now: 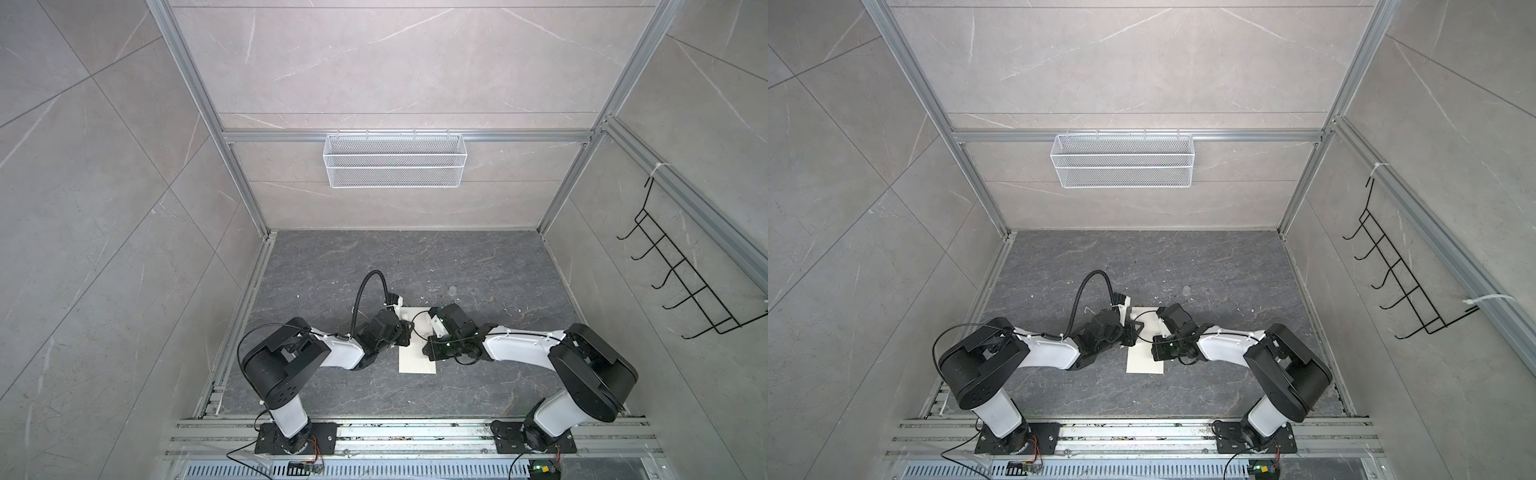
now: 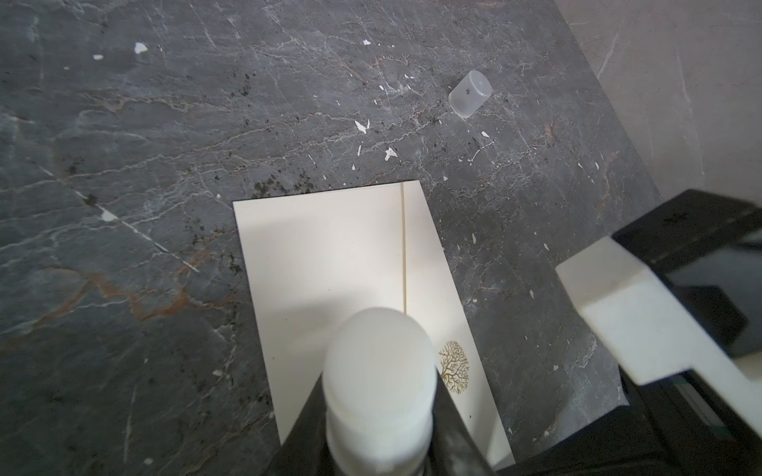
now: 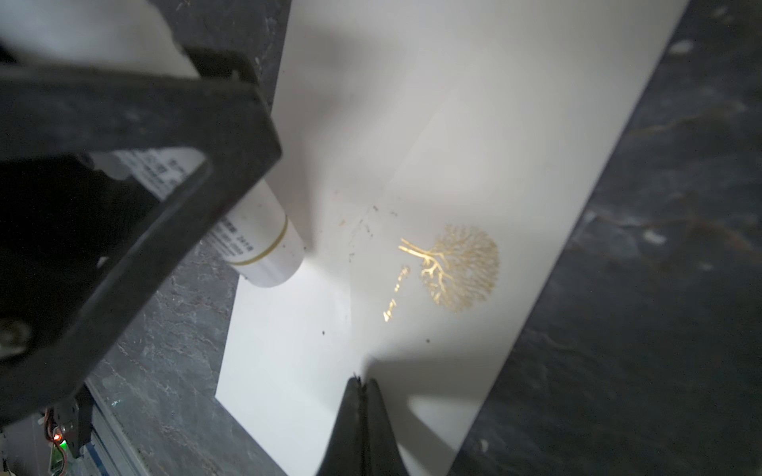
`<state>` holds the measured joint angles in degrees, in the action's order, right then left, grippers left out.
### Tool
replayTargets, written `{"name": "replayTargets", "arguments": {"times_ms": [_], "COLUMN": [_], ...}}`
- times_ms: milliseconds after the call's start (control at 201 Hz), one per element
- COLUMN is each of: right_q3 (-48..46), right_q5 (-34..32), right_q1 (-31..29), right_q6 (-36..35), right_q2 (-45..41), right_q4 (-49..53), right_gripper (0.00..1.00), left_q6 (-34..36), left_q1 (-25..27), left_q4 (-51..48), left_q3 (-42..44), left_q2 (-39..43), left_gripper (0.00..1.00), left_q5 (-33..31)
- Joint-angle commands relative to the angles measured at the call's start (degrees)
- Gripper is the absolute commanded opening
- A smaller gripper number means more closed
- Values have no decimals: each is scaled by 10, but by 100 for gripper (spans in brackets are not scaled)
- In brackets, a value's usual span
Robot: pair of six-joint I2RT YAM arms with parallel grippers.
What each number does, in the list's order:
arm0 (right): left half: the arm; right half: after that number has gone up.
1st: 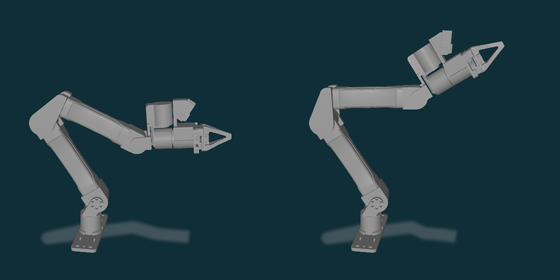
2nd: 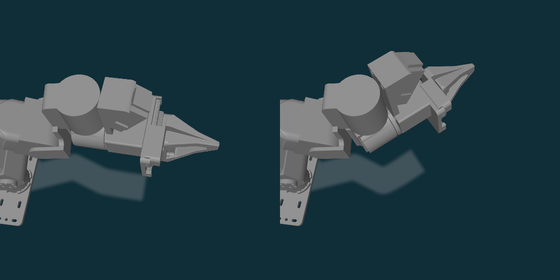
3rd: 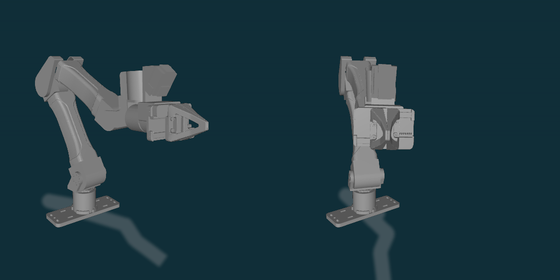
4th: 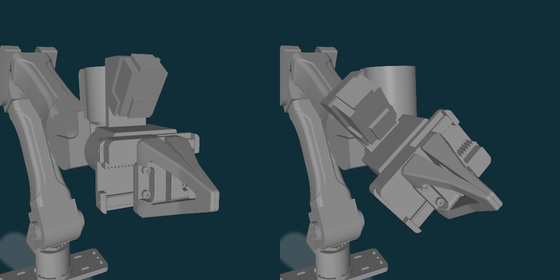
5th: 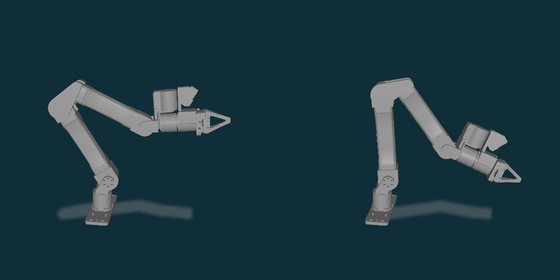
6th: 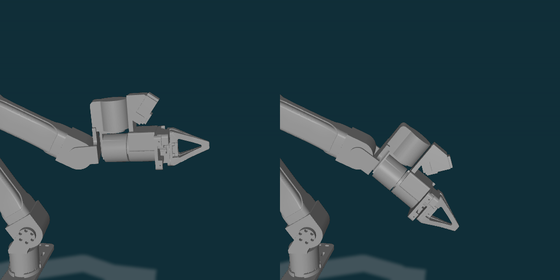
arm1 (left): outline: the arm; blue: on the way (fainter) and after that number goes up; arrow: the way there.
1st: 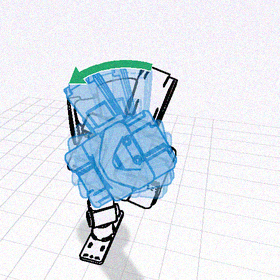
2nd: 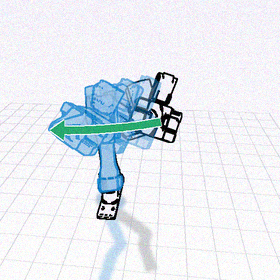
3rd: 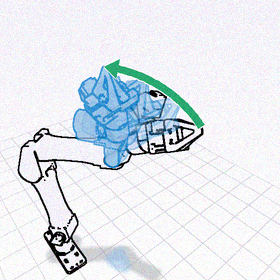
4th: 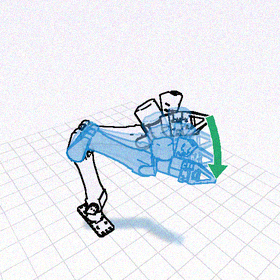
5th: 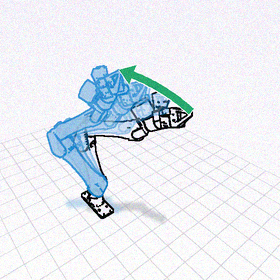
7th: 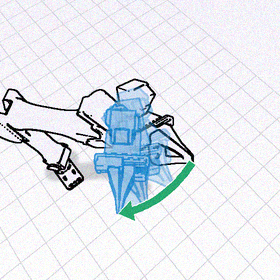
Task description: Place the letter into the envelope and seal it
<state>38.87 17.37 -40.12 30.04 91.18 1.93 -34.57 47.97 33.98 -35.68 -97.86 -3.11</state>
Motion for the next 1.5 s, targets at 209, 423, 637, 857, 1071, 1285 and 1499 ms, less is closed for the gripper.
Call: {"name": "replayTargets", "arguments": {"times_ms": [209,423,637,857,1071,1285,1499], "right_q3": [49,88,98,115,112,86,58], "right_q5": [-49,-35,-17,-8,38,54,33], "right_q1": [4,27,62,110,111,110,111], "right_q6": [9,11,-2,-7,-10,-21,-36], "right_q2": [57,99,118,138,128,-12,-162], "right_q4": [53,40,33,37,2,-44,-41], "right_gripper": [0,0,0,0,0,26,60], "left_q6": [3,4,5,5,2,-16,-15], "left_q1": [-1,-1,-2,-2,-1,-2,-3], "left_q4": [-9,-10,-13,-16,-17,-19,-55], "left_q3": [-9,-4,-2,0,1,-10,-31], "left_q2": [-11,-7,-4,2,7,45,131], "left_gripper": [0,0,0,0,0,0,0], "left_q5": [-16,-19,-22,-25,-24,-3,22]}}
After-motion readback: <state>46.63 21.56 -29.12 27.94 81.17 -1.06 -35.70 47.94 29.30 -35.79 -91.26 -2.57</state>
